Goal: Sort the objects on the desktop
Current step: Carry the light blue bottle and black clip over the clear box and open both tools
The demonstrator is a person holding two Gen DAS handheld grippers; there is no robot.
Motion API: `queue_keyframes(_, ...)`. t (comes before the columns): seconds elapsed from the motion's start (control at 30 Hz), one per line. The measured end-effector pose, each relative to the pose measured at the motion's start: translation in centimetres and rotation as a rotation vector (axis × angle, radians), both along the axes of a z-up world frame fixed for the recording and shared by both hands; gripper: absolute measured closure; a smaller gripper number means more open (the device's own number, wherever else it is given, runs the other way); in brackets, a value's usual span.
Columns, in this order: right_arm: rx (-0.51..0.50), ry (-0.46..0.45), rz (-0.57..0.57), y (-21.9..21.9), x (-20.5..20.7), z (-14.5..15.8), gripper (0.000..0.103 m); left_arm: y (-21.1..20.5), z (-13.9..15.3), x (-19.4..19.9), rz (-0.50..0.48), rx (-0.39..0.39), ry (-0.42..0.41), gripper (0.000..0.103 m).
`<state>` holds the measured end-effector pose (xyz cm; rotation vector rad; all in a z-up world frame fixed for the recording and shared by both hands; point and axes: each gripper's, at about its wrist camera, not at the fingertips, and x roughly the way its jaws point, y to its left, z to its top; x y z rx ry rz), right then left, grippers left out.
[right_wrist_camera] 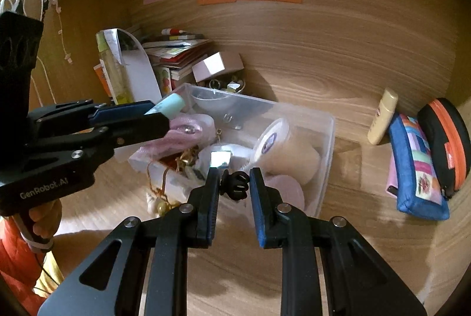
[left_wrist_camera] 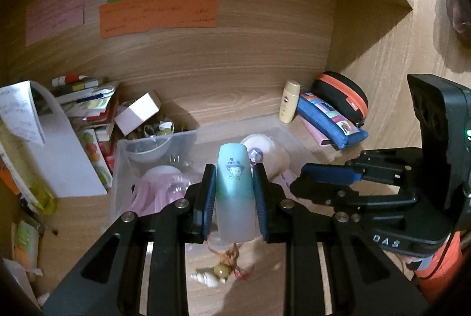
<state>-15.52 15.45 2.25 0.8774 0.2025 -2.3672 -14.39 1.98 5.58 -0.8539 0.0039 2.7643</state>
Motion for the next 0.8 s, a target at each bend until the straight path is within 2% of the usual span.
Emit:
queue_keyframes(0.37, -0.002, -0.046, 0.0, -0.8, -2.5, -1.7, 0.084, 0.0, -2.5, -3.3, 0.006, 0.016, -0.073, 0.079)
queue_keyframes(0.6, 0.001, -0.069, -0.004, -0.7, -3.2, -2.4, 0.084, -0.5, -3.4, -4.0, -0.003, 0.052, -0.115, 0.079)
queue_keyframes(0.8, 0.02, -0.033, 0.0, -1.0, -2.8, -2.2, 0.082, -0.5, -3.3, -3.7, -0.01, 0.059, -0.107, 0.079)
